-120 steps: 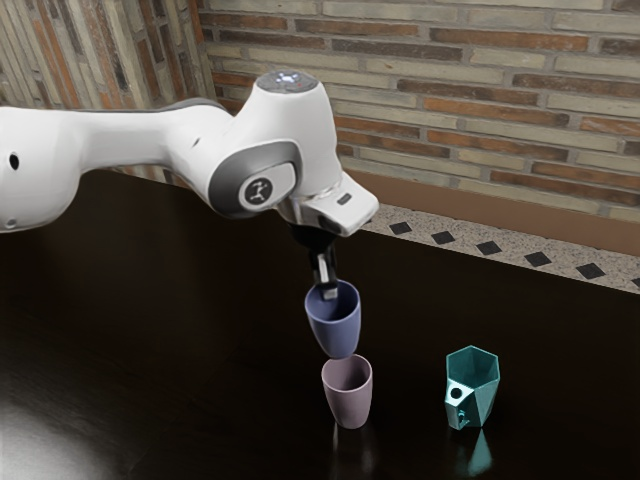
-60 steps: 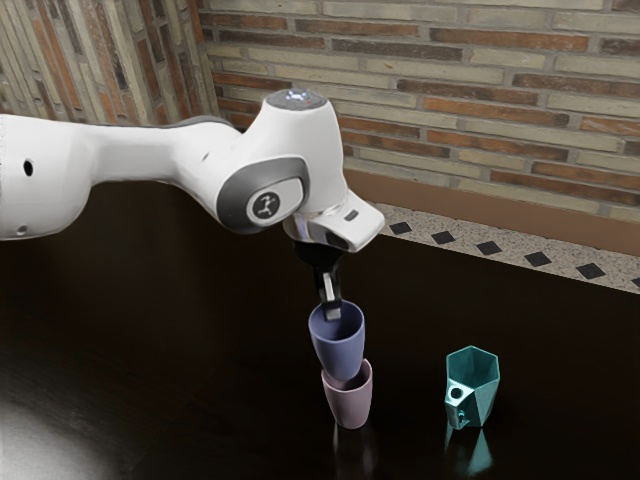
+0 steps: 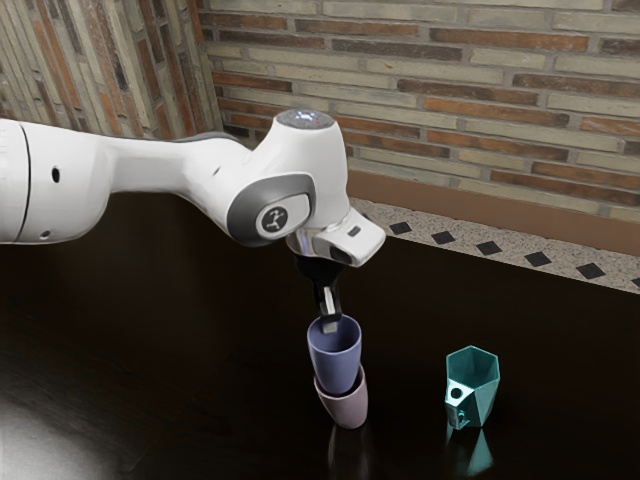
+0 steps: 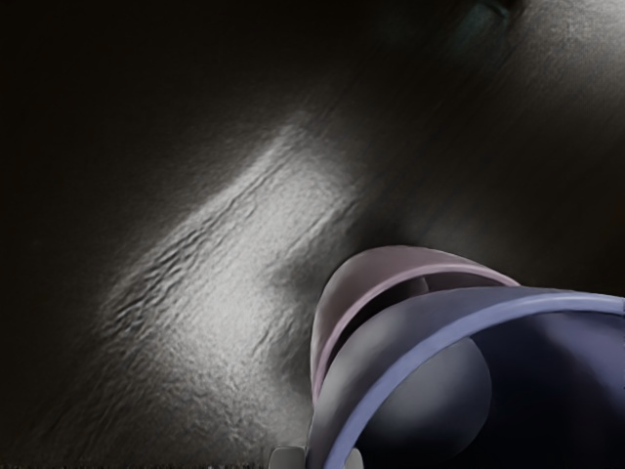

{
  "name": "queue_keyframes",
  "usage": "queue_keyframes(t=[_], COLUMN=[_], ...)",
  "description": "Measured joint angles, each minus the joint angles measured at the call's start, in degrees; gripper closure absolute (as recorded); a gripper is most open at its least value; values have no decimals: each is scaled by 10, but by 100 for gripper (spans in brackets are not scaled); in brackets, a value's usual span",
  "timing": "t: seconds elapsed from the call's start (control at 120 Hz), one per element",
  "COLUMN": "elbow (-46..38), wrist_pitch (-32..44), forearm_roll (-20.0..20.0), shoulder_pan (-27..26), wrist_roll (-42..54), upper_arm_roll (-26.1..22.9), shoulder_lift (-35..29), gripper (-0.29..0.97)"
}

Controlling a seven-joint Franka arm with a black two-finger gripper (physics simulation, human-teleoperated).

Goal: Place the left cup onto the right cup

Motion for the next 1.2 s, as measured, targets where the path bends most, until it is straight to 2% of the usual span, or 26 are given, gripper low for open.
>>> queue_keyframes(t=[0.333,0.517,0.667,0.758,0.975,1.2], elbow=[7,19,35,55,100,120], wrist_pitch=[5,-1,-22,-47,-119,-175], forearm_roll=[7,7,17,36,71,82], shoulder_pan=[0,-4,-1,10,82,131], wrist_roll=[3,12,19,26,57,97], upper_arm_roll=[0,0,1,2,6,52], shoulder_lift=[21,22,4,-6,-26,-71], gripper=[78,38,19,12,4,2])
